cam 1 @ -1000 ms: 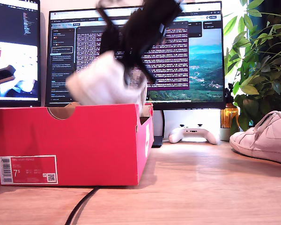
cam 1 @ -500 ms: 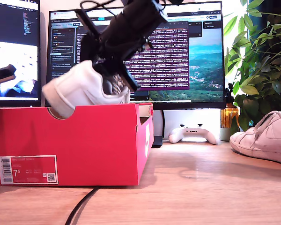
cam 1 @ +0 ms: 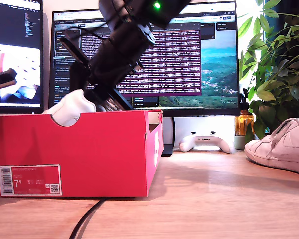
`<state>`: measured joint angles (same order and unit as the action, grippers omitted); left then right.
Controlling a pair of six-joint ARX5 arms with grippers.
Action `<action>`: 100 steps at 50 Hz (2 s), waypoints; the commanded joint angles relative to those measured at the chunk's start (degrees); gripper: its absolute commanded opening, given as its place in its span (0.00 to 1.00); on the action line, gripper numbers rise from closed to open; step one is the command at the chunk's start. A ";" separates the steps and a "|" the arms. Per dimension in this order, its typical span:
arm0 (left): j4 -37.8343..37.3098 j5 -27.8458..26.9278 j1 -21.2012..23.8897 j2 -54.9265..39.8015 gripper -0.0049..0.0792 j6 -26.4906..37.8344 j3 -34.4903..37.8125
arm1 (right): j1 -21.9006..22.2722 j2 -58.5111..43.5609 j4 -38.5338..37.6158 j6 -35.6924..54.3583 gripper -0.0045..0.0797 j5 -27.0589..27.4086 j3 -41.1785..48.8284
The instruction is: Pack the white shoes by picking the first shoe and placing it inside the red shoebox, left side, then picking and rotating the second shoe and placing it in the shoebox
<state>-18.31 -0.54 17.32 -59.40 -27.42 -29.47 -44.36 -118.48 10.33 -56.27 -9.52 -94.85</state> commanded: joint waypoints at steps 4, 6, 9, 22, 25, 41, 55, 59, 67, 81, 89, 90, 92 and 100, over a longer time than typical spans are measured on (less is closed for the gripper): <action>0.37 -0.04 0.11 -0.28 0.04 0.48 -0.20 | -0.26 -1.20 -0.02 2.14 0.04 1.92 -2.12; 0.39 -0.04 0.11 -0.28 0.04 0.48 -0.20 | -0.33 -1.77 0.31 2.27 0.04 2.43 -2.12; 0.39 -0.04 0.11 -0.28 0.04 0.46 -0.20 | -0.33 -2.45 0.46 2.27 0.04 2.51 -2.12; 0.39 -0.04 0.11 -0.28 0.04 0.48 -0.20 | -0.87 -4.37 1.14 2.27 0.04 3.30 -2.12; 0.37 -0.04 0.11 -0.28 0.04 0.48 -0.20 | -0.90 -4.39 1.11 2.27 0.04 4.26 -2.12; 0.39 -0.04 0.11 -0.28 0.04 0.48 -0.20 | -1.40 -4.39 -0.72 2.25 0.38 3.87 -2.12; 0.31 -0.02 0.09 -0.28 0.04 0.46 -0.22 | -1.84 -4.26 0.52 4.04 0.39 1.53 -2.99; 0.33 -0.04 0.11 -0.28 0.04 0.44 -0.22 | -1.07 -3.80 5.09 5.03 0.40 -0.33 -4.92; 0.31 -0.04 0.09 -0.28 0.04 0.44 -0.22 | 0.90 -2.08 17.05 6.99 0.40 -0.85 -10.19; 0.33 -0.04 0.09 -0.28 0.04 0.44 -0.22 | 5.81 -0.98 38.29 10.08 0.58 -4.35 -23.15; 0.33 -0.04 0.09 -0.28 0.04 0.44 -0.22 | 8.41 -0.74 47.43 12.04 0.66 1.14 -27.76; 0.33 -0.04 0.09 -0.28 0.04 0.44 -0.22 | 8.70 -0.57 48.30 12.04 0.66 2.58 -28.02; 0.33 -0.04 0.11 -0.28 0.04 0.44 -0.22 | 9.29 -0.31 49.70 9.97 0.66 5.99 -28.20; 0.33 -0.04 0.09 -0.28 0.04 0.44 -0.22 | 12.02 0.79 60.89 -0.20 0.66 17.20 -28.26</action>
<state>-18.31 -0.54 17.32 -59.40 -27.40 -29.47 -33.06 -119.04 68.64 -52.29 5.23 -122.98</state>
